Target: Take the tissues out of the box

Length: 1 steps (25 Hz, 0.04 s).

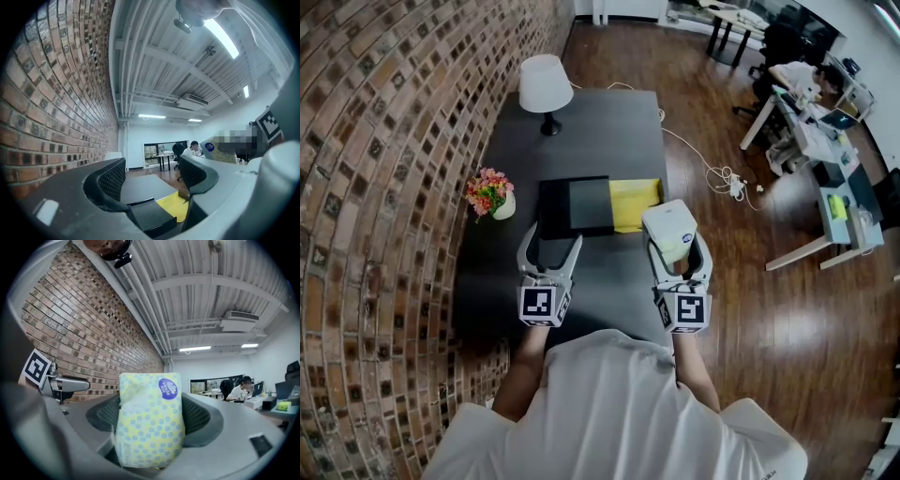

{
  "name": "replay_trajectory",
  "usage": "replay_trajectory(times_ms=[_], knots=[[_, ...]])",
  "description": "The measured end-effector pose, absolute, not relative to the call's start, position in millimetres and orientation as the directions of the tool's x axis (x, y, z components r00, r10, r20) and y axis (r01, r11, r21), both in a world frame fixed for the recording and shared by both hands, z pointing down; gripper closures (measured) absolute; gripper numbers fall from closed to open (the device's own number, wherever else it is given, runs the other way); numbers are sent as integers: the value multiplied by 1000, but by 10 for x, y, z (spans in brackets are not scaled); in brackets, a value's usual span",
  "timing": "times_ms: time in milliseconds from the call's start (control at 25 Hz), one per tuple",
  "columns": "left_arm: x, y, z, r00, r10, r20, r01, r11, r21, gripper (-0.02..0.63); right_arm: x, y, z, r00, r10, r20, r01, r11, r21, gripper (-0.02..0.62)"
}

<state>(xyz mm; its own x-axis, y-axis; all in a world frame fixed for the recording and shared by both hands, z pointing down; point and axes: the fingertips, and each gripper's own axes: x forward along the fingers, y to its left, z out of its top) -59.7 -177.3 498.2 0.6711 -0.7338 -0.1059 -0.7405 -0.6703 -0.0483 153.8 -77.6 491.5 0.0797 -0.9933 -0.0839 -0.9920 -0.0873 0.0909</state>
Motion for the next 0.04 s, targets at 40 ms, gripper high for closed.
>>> replay_trajectory(times_ms=[40], knots=[[-603,-1784,4963,669,-735,-108,-742,-668,-50,258,1544,-779,4899,81,-993,-86,-992,-89,94,204]])
